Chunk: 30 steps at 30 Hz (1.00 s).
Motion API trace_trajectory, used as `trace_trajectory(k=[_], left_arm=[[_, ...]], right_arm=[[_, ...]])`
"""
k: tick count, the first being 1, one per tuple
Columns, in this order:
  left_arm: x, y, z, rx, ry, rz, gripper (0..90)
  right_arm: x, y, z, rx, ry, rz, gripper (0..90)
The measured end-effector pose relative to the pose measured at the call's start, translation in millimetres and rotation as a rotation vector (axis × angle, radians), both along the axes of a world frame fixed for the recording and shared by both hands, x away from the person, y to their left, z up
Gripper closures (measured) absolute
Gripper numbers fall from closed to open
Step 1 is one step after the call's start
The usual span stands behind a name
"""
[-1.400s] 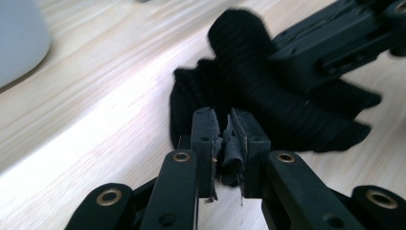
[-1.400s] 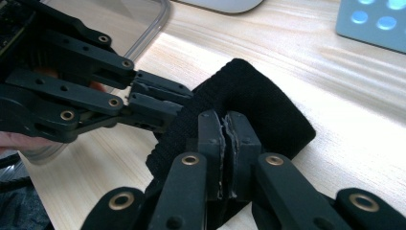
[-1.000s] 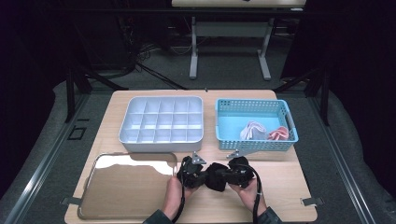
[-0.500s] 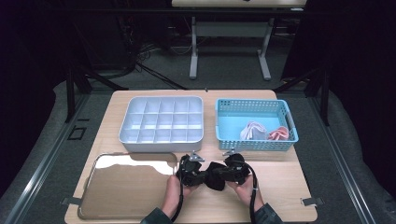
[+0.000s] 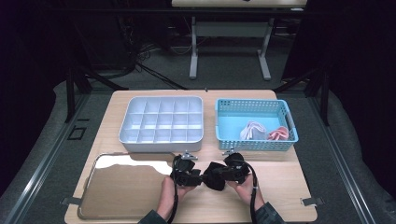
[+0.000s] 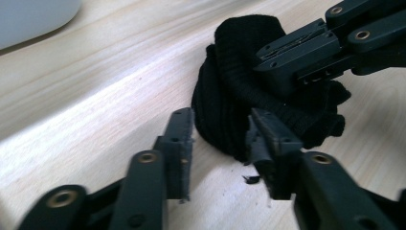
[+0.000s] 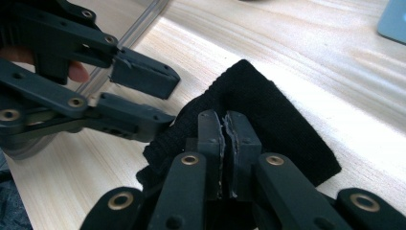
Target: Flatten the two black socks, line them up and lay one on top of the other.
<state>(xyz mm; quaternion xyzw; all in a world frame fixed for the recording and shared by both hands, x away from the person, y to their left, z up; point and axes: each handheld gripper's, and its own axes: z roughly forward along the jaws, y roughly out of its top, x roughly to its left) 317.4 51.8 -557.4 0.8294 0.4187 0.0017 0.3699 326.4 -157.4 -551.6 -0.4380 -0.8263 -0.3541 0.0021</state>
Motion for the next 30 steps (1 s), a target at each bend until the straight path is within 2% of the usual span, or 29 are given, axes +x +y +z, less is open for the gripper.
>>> trace_trajectory(k=[6, 16, 23, 28, 30], left_arm=[[-0.7, -3.0, 5.8, -0.034, 0.022, -0.021, 39.5], [4.2, -12.8, -2.1, -0.035, 0.075, -0.039, 25.6], [6.1, -19.9, -9.6, -0.050, 0.105, -0.047, 17.3], [4.5, -27.7, -11.4, -0.042, 0.089, -0.056, 17.2], [3.0, -31.1, -11.3, -0.023, 0.065, -0.053, 18.9]], right_arm=[[0.1, 0.4, 0.0, 0.001, 0.001, 0.002, 85.6], [1.4, -1.2, -1.7, 0.016, 0.010, 0.007, 85.7], [1.6, -1.4, -2.9, 0.021, 0.014, 0.005, 85.8], [2.2, -1.6, -4.3, 0.031, 0.020, 0.001, 85.9], [2.6, -1.9, -4.6, 0.033, 0.023, 0.002, 86.0]])
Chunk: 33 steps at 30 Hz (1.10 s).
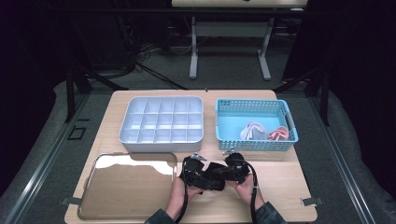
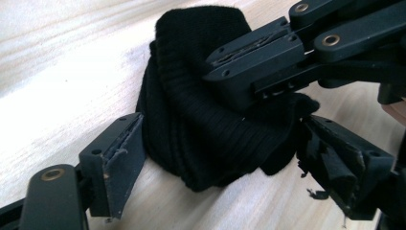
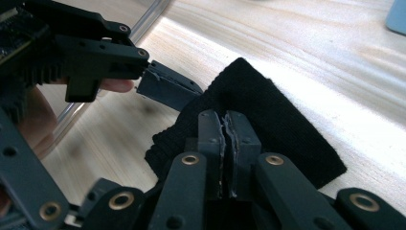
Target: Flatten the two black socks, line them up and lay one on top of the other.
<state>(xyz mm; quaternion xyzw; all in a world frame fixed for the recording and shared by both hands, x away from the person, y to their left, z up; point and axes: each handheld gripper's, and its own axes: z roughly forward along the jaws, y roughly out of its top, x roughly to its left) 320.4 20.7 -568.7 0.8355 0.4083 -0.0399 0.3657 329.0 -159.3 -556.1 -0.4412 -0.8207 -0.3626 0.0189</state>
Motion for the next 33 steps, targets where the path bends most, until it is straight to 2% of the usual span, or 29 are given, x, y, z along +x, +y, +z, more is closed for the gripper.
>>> trace_trajectory(k=[2, 12, 17, 33], left_arm=[[-1.9, -2.6, 0.3, 0.019, -0.016, -0.002, 21.2], [-4.0, -5.9, 2.1, 0.064, -0.043, -0.018, 34.6], [-5.6, -7.8, 3.2, 0.097, -0.064, -0.025, 40.1], [-5.3, -2.0, 4.3, 0.073, -0.079, -0.041, 56.4]], right_arm=[[-0.2, 0.1, -0.2, 0.001, 0.000, -0.003, 86.0], [0.5, 2.2, -1.9, 0.022, 0.008, -0.018, 86.0], [1.6, 1.3, -2.2, 0.033, 0.025, -0.017, 86.0], [1.9, -1.5, -1.0, 0.050, 0.006, -0.037, 83.5]])
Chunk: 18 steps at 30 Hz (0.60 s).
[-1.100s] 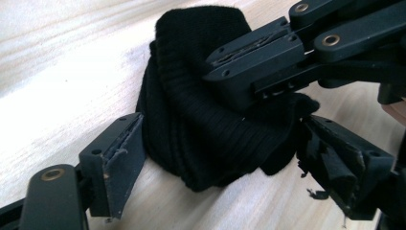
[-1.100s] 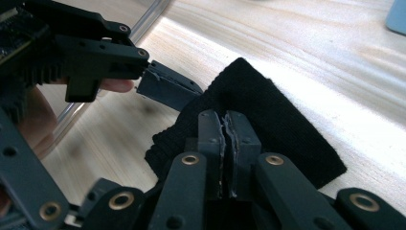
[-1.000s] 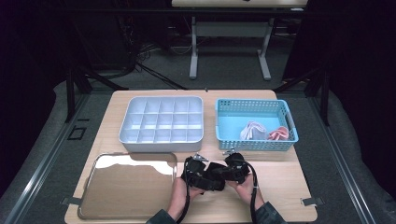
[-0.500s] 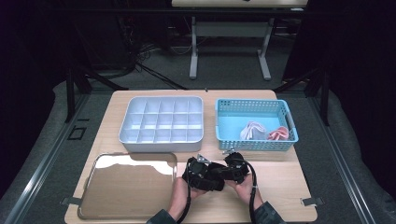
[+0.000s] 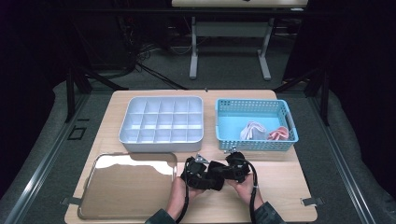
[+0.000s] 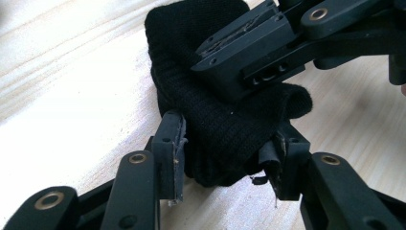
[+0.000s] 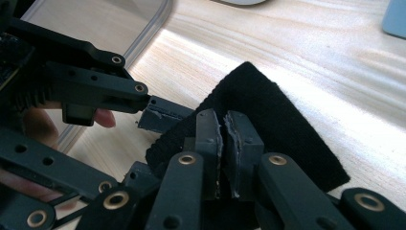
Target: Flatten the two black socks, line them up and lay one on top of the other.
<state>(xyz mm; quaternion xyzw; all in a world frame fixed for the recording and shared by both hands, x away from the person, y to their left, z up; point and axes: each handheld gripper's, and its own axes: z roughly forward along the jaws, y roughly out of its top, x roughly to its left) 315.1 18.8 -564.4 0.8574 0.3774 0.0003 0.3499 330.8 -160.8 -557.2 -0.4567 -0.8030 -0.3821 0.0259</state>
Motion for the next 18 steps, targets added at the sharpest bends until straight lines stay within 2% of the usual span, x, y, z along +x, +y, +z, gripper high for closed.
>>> trace_trajectory(k=[7, 12, 16, 18], left_arm=[[0.0, 1.0, 0.2, -0.011, -0.008, 0.000, 59.5], [0.1, 1.7, 0.2, -0.017, -0.007, 0.003, 60.5], [0.7, 2.5, -0.2, -0.026, -0.006, 0.006, 60.8], [1.1, 2.6, -0.1, -0.024, -0.009, 0.004, 60.8]], right_arm=[[0.7, -5.0, 3.0, 0.016, -0.005, 0.006, 75.7], [-3.3, -13.3, 8.9, 0.016, -0.038, -0.004, 65.7], [-11.6, -30.1, 15.5, -0.005, -0.103, -0.056, 51.2], [-15.0, -42.2, 16.7, -0.031, -0.125, -0.086, 40.1]])
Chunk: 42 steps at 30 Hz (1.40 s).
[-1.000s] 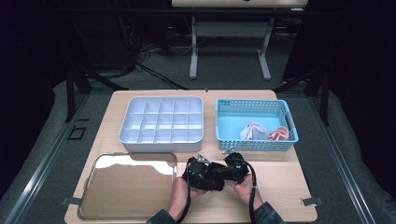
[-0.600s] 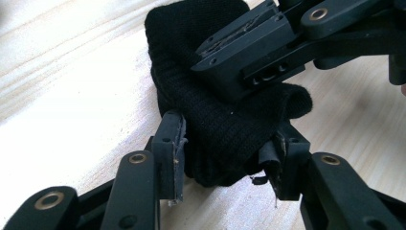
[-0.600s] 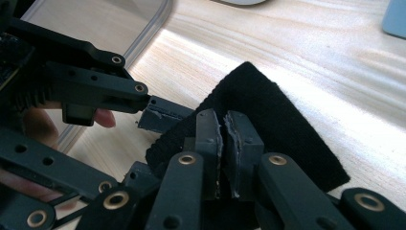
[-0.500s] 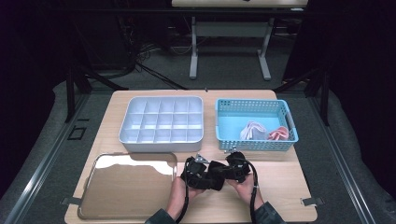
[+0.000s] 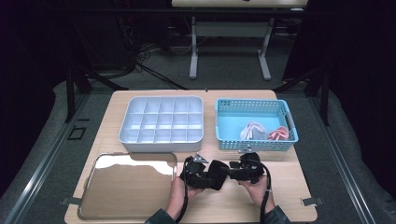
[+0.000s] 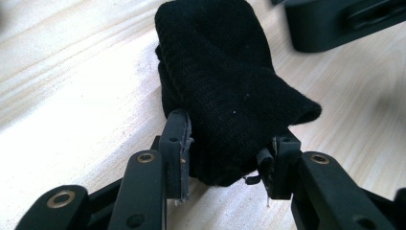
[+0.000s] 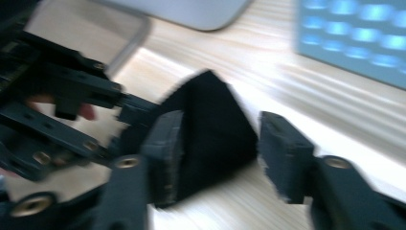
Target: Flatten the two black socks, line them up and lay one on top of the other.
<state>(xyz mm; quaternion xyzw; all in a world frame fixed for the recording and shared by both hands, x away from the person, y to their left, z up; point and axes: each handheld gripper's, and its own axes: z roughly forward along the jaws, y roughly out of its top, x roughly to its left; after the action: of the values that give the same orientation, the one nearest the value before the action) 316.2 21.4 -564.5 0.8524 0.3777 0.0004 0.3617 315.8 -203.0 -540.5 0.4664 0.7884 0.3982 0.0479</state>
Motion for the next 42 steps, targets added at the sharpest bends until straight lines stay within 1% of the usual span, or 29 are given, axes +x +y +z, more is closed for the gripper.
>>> trace_trajectory(k=[1, 3, 4, 6, 7, 9, 10, 12, 13, 16, 18, 19, 21, 22, 23, 25, 27, 30, 32, 33, 36, 38, 40, 42], left_arm=[[-0.1, -0.2, 0.2, 0.001, -0.002, 0.002, 60.8], [0.0, 0.0, 0.2, 0.004, -0.008, -0.002, 60.9], [0.0, 0.0, 0.2, 0.003, -0.009, 0.000, 60.9], [-0.1, 0.0, 0.5, 0.004, -0.008, -0.003, 60.9], [-0.2, 0.0, 0.6, 0.004, -0.008, -0.002, 60.9], [-0.3, 0.0, 0.3, 0.002, -0.011, -0.001, 60.8], [-0.2, 0.2, 0.5, 0.003, -0.011, -0.003, 60.9], [-0.6, 0.1, 0.7, 0.004, -0.017, -0.002, 61.0], [-1.2, -0.3, 0.7, 0.005, -0.022, 0.001, 61.1], [-2.1, 0.4, 1.4, 0.007, -0.032, -0.002, 61.9], [-3.0, 1.0, 2.4, 0.005, -0.046, -0.003, 63.1], [-3.2, 1.5, 3.0, 0.005, -0.053, -0.003, 63.8], [-3.1, 3.1, 3.4, -0.001, -0.056, -0.005, 65.1], [-3.0, 3.7, 3.6, -0.002, -0.060, -0.003, 65.6], [-2.8, 3.9, 3.6, -0.002, -0.059, -0.005, 66.0], [-2.8, 4.0, 3.8, -0.002, -0.061, -0.002, 66.6], [-2.8, 4.7, 4.3, -0.005, -0.064, -0.005, 68.3], [-3.0, 5.9, 5.5, -0.010, -0.075, -0.007, 71.0], [-3.7, 6.6, 5.2, -0.021, -0.084, -0.008, 71.9], [-3.9, 7.7, 5.1, -0.025, -0.088, -0.012, 72.2], [-4.3, 11.1, 5.3, -0.043, -0.107, -0.005, 73.1], [-4.8, 13.5, 7.1, -0.051, -0.112, 0.004, 73.7], [-5.8, 16.0, 9.8, -0.046, -0.131, 0.007, 74.1], [-6.4, 18.3, 11.9, -0.045, -0.140, 0.008, 74.4]], right_arm=[[-2.8, -5.6, -1.0, -0.003, -0.017, -0.031, 34.6], [-8.0, -16.5, -5.2, -0.045, -0.045, -0.082, 21.5], [-10.0, -22.1, -9.2, -0.065, -0.056, -0.104, 16.8], [-14.9, -33.5, -17.0, -0.107, -0.085, -0.143, 15.0], [-17.1, -38.9, -20.9, -0.129, -0.093, -0.154, 12.6], [-20.3, -48.6, -29.0, -0.168, -0.103, -0.198, 6.5], [-21.7, -53.5, -32.6, -0.171, -0.105, -0.223, 3.9], [-23.6, -62.5, -38.5, -0.189, -0.110, -0.256, 0.8], [-24.6, -66.6, -40.7, -0.191, -0.119, -0.267, 0.2], [-25.9, -74.1, -44.7, -0.207, -0.124, -0.294, 0.0], [-26.4, -77.2, -44.1, -0.209, -0.141, -0.300, 0.0], [-25.7, -78.9, -44.6, -0.206, -0.132, -0.297, 0.4], [-25.2, -79.3, -45.1, -0.203, -0.139, -0.300, 2.1], [-24.1, -78.6, -45.9, -0.202, -0.133, -0.294, 2.3], [-23.0, -77.6, -46.4, -0.218, -0.124, -0.287, 1.7], [-23.0, -75.1, -46.9, -0.235, -0.132, -0.273, 2.1], [-23.6, -73.8, -47.0, -0.247, -0.133, -0.278, 2.9], [-23.8, -75.2, -47.1, -0.232, -0.138, -0.284, 3.9], [-23.7, -75.0, -47.2, -0.233, -0.140, -0.285, 4.0], [-23.9, -74.7, -46.9, -0.242, -0.137, -0.284, 4.0], [-23.9, -74.3, -46.8, -0.250, -0.137, -0.281, 4.2], [-24.0, -74.0, -47.0, -0.249, -0.138, -0.283, 4.2], [-24.0, -73.8, -46.9, -0.251, -0.137, -0.283, 4.2], [-24.0, -73.7, -47.0, -0.252, -0.138, -0.284, 4.2]])
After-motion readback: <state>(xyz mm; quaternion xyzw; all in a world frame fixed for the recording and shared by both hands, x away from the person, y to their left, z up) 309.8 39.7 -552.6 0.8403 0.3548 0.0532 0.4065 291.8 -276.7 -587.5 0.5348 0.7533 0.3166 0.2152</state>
